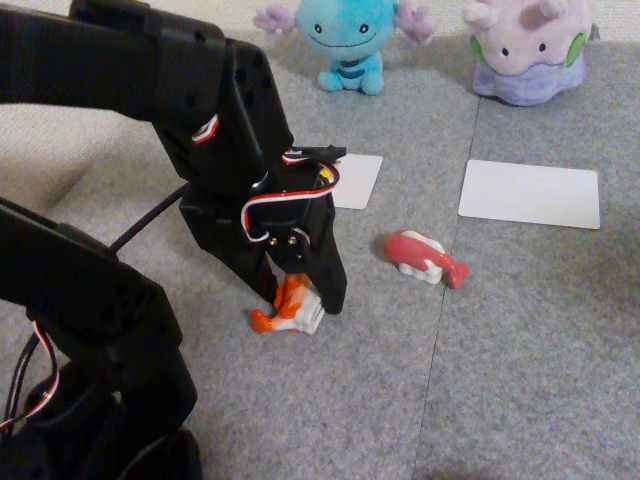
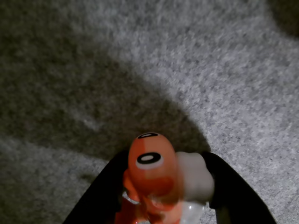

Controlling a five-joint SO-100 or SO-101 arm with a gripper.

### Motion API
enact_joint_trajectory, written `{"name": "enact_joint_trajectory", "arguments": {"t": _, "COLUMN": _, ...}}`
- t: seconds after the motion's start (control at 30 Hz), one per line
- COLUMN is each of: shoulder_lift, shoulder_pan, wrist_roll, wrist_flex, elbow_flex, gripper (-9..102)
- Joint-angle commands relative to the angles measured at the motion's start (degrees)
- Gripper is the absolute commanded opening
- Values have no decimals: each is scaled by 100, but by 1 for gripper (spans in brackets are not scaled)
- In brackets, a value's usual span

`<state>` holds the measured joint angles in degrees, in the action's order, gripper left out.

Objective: Wooper wants to eat egg sudhi, and Goomy wants to eat shrimp sushi

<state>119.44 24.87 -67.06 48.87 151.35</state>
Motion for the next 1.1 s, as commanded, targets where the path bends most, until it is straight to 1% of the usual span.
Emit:
{"name": "enact_joint_trajectory", "arguments": {"t": 0.0, "shoulder_lift": -9, "shoulder_pan": 44, "wrist_roll": -193, "wrist_flex": 0, "elbow_flex": -185, "gripper": 7}}
{"name": "enact_joint_trajectory", "arguments": {"t": 0.1, "shoulder_lift": 141, "shoulder_pan": 88, "wrist_roll": -369, "wrist_flex": 193, "elbow_flex": -633, "gripper": 7}}
{"name": "enact_joint_trajectory", "arguments": {"t": 0.3, "shoulder_lift": -70, "shoulder_pan": 448, "wrist_roll": -334, "wrist_flex": 1213, "elbow_flex": -2241, "gripper": 7}}
{"name": "enact_joint_trajectory", "arguments": {"t": 0.53, "shoulder_lift": -1213, "shoulder_pan": 650, "wrist_roll": -308, "wrist_flex": 1898, "elbow_flex": -4307, "gripper": 7}}
{"name": "enact_joint_trajectory", "arguments": {"t": 0.67, "shoulder_lift": -2224, "shoulder_pan": 659, "wrist_roll": -299, "wrist_flex": 1960, "elbow_flex": -5467, "gripper": 7}}
{"name": "enact_joint_trajectory", "arguments": {"t": 0.93, "shoulder_lift": -4140, "shoulder_pan": 976, "wrist_roll": 272, "wrist_flex": 1802, "elbow_flex": -7444, "gripper": 7}}
{"name": "enact_joint_trajectory", "arguments": {"t": 1.07, "shoulder_lift": -4992, "shoulder_pan": 1222, "wrist_roll": 721, "wrist_flex": 1802, "elbow_flex": -8332, "gripper": 7}}
